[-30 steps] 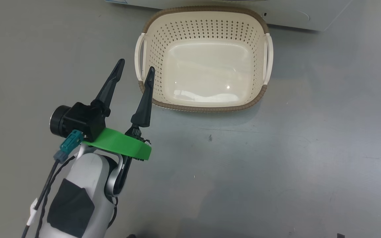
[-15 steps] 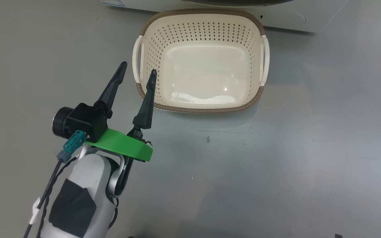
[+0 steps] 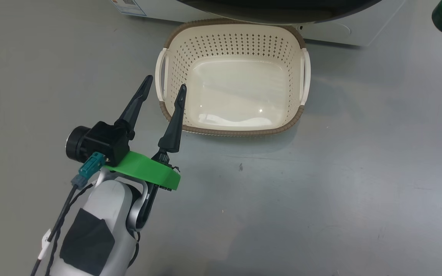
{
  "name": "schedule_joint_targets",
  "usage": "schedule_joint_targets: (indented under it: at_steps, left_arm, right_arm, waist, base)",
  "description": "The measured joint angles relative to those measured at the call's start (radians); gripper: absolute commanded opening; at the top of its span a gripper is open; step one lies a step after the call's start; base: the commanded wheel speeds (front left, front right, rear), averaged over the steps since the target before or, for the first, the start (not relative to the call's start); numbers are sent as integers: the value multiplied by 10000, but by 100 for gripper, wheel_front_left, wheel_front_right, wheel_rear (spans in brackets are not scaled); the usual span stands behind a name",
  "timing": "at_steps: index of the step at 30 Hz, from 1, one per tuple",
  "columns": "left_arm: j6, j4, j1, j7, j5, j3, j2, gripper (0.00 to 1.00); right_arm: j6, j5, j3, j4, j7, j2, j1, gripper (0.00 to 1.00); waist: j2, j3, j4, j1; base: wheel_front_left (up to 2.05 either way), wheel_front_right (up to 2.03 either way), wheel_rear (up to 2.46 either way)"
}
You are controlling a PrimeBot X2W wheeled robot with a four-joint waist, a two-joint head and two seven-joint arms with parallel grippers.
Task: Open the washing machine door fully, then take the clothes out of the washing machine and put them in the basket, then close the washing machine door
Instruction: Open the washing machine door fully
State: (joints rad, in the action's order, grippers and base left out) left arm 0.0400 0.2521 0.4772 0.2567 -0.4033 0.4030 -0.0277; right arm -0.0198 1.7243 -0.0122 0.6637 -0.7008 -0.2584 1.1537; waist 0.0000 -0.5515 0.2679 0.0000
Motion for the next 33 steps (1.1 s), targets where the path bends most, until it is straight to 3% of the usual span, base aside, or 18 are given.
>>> schedule_joint_targets:
  at_steps: [33]
  left_arm:
    - [-56,646,-323,0,79,169,0,100]
  right_arm:
    - [907,211,685,113,-1586,433,-2135,0]
  waist:
    - [0,1335,-137,0]
  base:
    - [0,0,0]
